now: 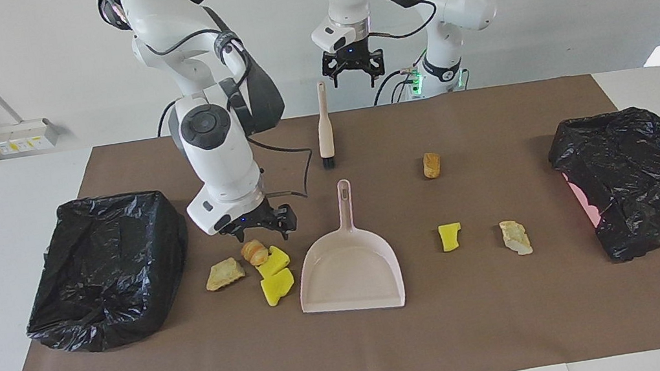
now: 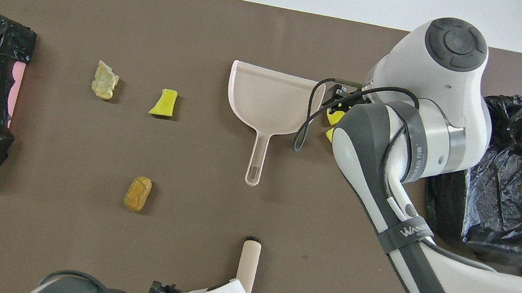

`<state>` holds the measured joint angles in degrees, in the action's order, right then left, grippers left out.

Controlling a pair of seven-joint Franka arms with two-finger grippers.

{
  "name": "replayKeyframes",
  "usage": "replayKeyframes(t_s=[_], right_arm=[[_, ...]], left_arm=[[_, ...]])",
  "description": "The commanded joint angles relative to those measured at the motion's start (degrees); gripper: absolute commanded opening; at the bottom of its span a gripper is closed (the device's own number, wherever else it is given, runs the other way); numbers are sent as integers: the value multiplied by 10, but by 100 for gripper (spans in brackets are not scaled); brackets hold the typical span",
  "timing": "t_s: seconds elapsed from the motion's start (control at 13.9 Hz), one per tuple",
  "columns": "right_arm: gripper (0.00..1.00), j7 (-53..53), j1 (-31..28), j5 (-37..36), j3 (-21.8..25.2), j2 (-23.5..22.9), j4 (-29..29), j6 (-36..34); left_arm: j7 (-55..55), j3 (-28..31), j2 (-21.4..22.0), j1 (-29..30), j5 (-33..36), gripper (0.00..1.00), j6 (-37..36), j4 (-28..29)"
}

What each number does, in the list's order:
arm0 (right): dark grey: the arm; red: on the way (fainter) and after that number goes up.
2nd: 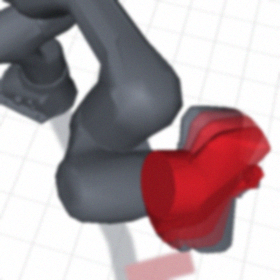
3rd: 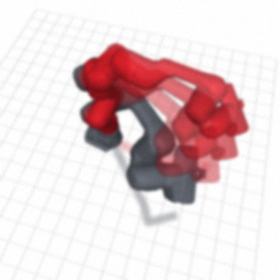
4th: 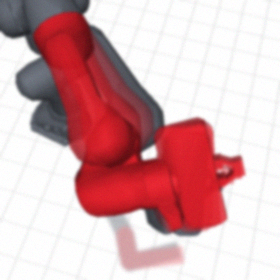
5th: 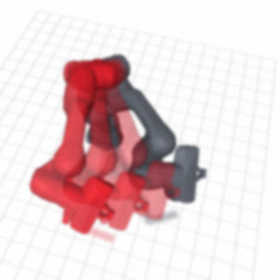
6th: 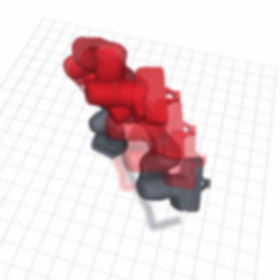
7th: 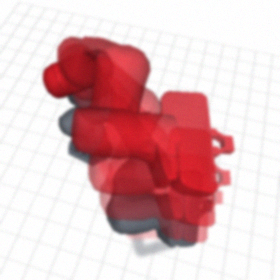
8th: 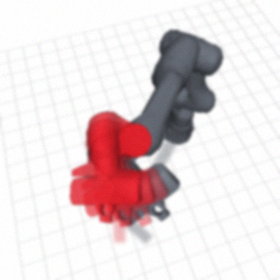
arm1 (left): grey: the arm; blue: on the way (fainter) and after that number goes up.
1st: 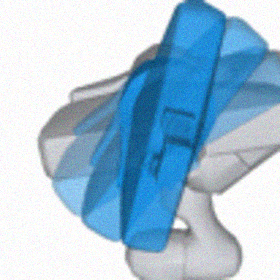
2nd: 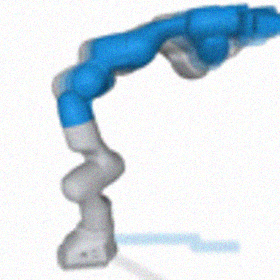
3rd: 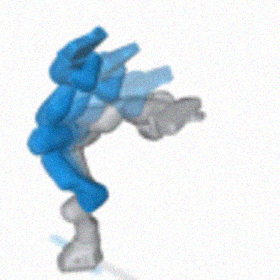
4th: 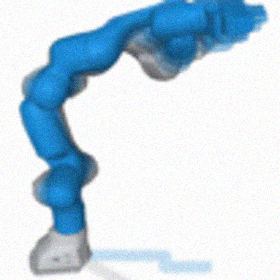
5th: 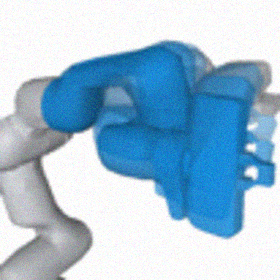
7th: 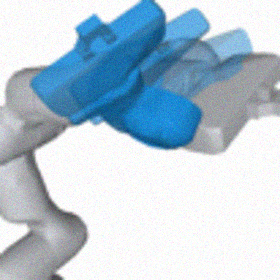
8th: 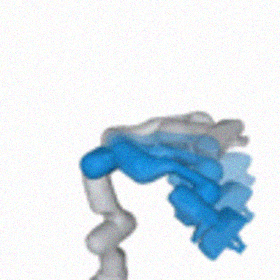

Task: Sweep and dump trash in bin
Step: 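Reach the right gripper to the dustpan handle and grasp it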

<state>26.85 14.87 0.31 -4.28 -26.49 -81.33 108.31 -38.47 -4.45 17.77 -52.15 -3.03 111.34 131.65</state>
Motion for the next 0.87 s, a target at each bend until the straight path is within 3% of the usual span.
replayKeyframes(t_s=[0.0, 0.29, 0.51, 0.72, 0.79], right_arm=[[100, 17, 27, 33, -3, -37, 18, 16], [100, 37, 79, 41, -3, -56, 8, 64], [100, 57, 94, 43, -4, -42, -42, 110], [100, 58, 98, 57, -8, -37, -56, 121], [100, 60, 97, 67, -13, -29, -72, 117]], left_arm=[[-62, 10, -31, -63, -3, 100, 81, 37], [-141, 10, -96, -115, -3, 100, 162, 52], [-157, 10, -130, -147, -3, 100, 182, 63], [-158, 11, -132, -150, -3, 100, 171, 61], [-159, 11, -132, -150, -3, 96, 171, 61]])
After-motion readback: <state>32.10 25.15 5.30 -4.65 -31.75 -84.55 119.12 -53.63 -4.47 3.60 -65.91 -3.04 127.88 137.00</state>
